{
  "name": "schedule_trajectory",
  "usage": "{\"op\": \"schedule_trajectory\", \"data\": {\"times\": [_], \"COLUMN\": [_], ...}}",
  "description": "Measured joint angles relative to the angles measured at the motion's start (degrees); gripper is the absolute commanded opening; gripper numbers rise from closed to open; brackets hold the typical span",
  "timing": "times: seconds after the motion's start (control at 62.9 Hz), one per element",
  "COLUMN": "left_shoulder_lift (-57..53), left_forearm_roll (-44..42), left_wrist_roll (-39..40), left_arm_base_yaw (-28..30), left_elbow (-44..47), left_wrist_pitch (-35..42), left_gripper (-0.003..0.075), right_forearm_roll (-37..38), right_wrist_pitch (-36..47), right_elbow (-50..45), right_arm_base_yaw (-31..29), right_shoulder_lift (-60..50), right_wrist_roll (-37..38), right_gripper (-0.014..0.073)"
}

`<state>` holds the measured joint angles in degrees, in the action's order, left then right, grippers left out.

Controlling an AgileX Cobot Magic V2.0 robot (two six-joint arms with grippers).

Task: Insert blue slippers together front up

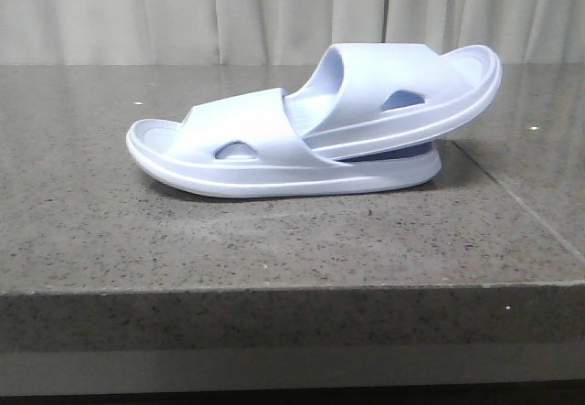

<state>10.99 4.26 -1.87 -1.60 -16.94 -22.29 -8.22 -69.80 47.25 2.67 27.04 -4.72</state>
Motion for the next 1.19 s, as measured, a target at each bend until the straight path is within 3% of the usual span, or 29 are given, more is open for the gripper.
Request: {"op": "schedule_trajectory", "data": {"times": [0.175, 0.397, 0.731, 1.192], "left_shoulder_lift": [-7.81, -11.15, -11.15, -11.15], "left_forearm_roll": [1.35, 1.56, 1.56, 1.56], "left_wrist_roll": [0.00, 0.00, 0.03, 0.03], "left_arm_base_yaw": [0.03, 0.13, 3.30, 3.30], "left_elbow": [12.60, 17.11, 17.11, 17.11], "left_wrist_pitch": [12.45, 19.90, 20.80, 20.93], "left_gripper": [-0.0020, -0.0020, -0.0020, -0.0020], "right_forearm_roll": [0.00, 0.00, 0.00, 0.00], "right_wrist_pitch": [0.00, 0.00, 0.00, 0.00], "right_elbow": [0.00, 0.00, 0.00, 0.00], "right_arm_base_yaw": [0.00, 0.00, 0.00, 0.00], "right_shoulder_lift": [0.00, 0.00, 0.00, 0.00], "right_wrist_roll": [0.00, 0.00, 0.00, 0.00], "right_gripper": [-0.0118, -0.0118, -0.0118, -0.0118]}}
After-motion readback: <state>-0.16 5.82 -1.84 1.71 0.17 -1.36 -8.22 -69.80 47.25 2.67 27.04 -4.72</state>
